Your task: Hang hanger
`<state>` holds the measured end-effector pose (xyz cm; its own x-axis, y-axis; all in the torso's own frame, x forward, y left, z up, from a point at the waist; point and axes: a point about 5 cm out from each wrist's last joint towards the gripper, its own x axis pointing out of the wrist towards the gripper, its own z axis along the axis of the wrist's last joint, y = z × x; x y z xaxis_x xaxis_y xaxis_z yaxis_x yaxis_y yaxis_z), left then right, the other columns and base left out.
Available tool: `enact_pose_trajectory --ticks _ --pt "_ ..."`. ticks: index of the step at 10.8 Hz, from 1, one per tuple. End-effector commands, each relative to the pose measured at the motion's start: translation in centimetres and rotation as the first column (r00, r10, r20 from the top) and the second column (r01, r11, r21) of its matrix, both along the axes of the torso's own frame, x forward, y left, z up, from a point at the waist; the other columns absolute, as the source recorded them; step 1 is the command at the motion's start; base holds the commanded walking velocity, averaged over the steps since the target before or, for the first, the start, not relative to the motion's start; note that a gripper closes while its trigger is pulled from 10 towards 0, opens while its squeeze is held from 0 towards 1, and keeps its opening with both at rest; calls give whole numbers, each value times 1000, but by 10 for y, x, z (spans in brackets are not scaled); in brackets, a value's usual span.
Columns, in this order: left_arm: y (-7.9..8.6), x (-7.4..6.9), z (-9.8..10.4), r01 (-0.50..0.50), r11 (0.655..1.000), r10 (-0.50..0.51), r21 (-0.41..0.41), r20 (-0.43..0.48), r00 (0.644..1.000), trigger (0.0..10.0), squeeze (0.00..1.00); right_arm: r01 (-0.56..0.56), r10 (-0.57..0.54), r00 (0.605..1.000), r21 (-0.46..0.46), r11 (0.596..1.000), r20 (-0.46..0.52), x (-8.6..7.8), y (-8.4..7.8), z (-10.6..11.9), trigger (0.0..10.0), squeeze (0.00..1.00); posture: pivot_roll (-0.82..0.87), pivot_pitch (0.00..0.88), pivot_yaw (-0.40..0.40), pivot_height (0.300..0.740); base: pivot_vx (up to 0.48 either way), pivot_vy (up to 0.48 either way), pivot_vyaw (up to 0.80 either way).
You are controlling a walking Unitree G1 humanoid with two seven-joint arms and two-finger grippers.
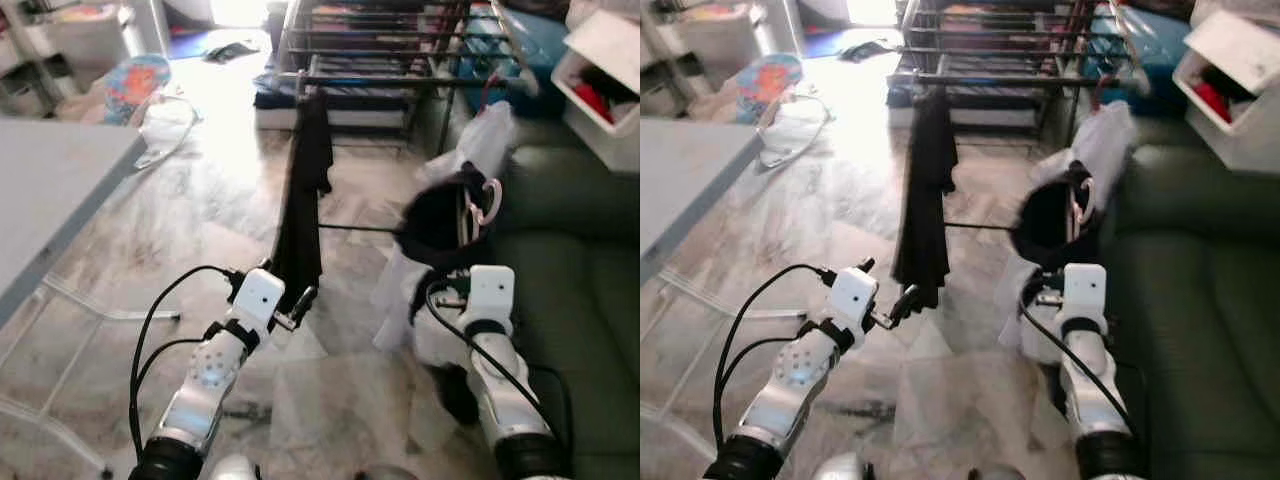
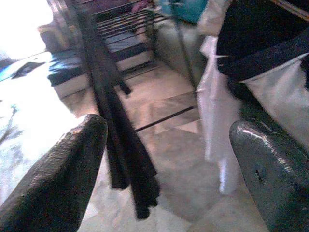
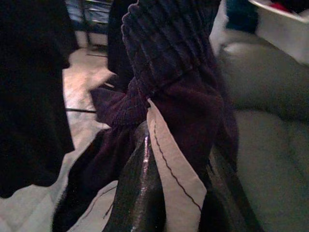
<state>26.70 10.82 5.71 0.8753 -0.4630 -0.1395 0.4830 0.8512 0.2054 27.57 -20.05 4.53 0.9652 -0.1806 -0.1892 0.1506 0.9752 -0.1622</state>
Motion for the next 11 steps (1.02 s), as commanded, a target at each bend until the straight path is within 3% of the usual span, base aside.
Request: enact_pose_trajectory --ticks 1,9,11 --pt "9 2 0 -30 999 30 12 -4 1000 10000 0 -50 49 997 5 999 57 8 13 11 10000 0 -72 0 -13 740 0 0 800" --pt "8 3 1 -62 998 62 -29 -19 998 10000 0 -98 97 993 0 995 73 11 18 16 10000 0 -80 0 -21 740 0 0 800" --pt "6 3 1 -53 998 53 -21 -16 998 10000 0 -101 100 992 5 995 72 10 18 15 10000 0 -83 0 -22 740 0 0 222"
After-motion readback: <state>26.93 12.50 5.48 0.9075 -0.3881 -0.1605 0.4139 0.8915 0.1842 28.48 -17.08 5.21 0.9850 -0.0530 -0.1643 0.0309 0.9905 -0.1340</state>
